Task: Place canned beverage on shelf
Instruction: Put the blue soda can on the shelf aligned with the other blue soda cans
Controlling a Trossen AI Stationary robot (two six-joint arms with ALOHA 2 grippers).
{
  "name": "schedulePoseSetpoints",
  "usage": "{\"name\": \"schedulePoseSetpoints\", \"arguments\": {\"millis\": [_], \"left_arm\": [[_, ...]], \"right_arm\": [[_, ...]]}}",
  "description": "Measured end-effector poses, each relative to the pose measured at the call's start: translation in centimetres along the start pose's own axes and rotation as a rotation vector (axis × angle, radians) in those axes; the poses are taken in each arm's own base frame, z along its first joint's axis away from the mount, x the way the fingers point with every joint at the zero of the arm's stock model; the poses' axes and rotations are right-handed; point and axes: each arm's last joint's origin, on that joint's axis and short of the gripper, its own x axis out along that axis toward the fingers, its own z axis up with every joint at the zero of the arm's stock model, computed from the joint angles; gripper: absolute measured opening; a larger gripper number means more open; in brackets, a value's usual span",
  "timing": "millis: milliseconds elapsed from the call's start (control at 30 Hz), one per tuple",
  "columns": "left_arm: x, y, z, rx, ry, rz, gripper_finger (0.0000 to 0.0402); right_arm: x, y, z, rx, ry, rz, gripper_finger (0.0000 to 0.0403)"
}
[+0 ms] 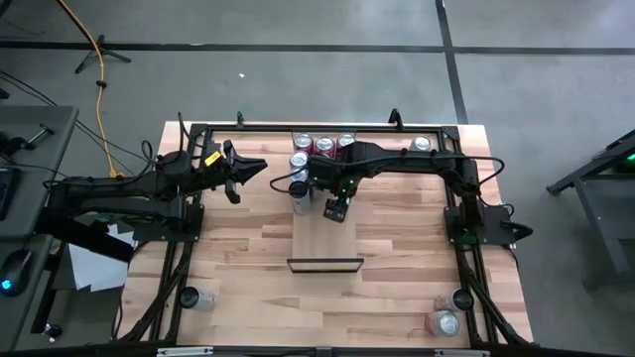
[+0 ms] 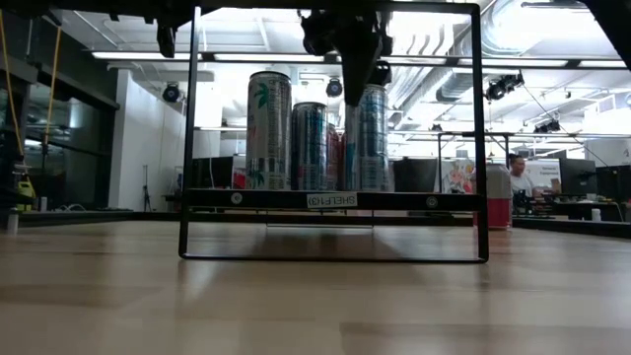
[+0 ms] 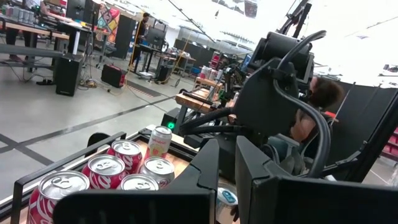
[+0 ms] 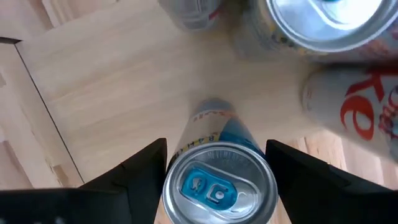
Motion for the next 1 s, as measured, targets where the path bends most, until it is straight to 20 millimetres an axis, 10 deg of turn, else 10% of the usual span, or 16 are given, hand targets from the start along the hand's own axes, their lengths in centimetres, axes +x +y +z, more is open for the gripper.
{"name": "schedulePoseSetpoints", "arguments": {"millis": [400,1000], "left_arm": [[0.0,0.0,0.0,0.0,0.001,0.0,0.0],[0.0,0.0,-0.1,0.001,0.005,0.005,0.0]], "right_arm": [[-1.1,-0.4,0.3,-0.133,-0.099,-0.124,0.0257],[-10.0,-1.0,-4.5,-0.197,-0.348,-0.08,0.0257]]}}
